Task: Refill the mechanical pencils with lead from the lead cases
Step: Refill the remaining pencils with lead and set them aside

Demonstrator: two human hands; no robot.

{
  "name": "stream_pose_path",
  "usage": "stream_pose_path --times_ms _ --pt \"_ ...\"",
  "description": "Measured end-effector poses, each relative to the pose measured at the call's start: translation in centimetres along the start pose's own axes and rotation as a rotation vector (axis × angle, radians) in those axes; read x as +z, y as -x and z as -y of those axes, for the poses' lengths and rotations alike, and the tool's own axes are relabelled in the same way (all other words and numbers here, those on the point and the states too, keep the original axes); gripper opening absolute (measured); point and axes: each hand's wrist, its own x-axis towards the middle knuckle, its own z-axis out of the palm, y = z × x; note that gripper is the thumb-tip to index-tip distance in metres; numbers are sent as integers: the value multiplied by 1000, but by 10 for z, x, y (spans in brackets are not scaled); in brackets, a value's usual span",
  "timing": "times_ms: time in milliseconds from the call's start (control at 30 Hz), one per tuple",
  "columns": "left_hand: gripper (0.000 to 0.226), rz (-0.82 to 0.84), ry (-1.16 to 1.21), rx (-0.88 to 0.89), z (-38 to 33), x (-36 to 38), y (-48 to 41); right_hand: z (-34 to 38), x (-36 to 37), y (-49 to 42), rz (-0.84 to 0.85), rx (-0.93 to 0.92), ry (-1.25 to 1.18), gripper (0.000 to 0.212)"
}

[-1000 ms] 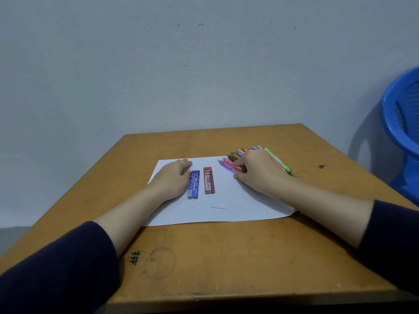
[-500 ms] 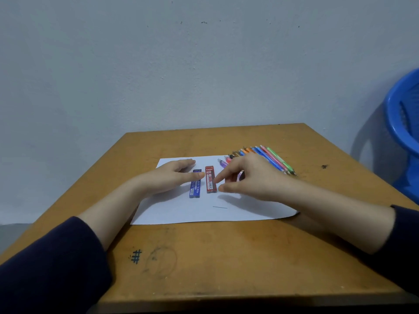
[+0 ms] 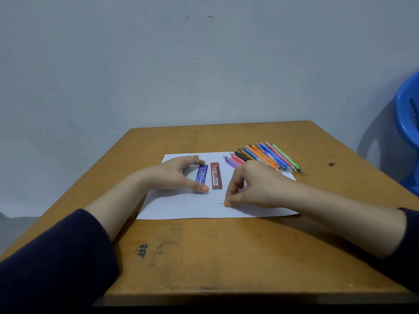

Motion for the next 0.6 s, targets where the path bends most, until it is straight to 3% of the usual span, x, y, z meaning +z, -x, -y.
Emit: stream_pose_path --times_ms 400,600 --pt "84 -39 46 -2 2 0 -2 13 7 5 212 -109 449 28" --pt "73 -143 76 38 -3 3 0 5 7 5 176 -118 296 24"
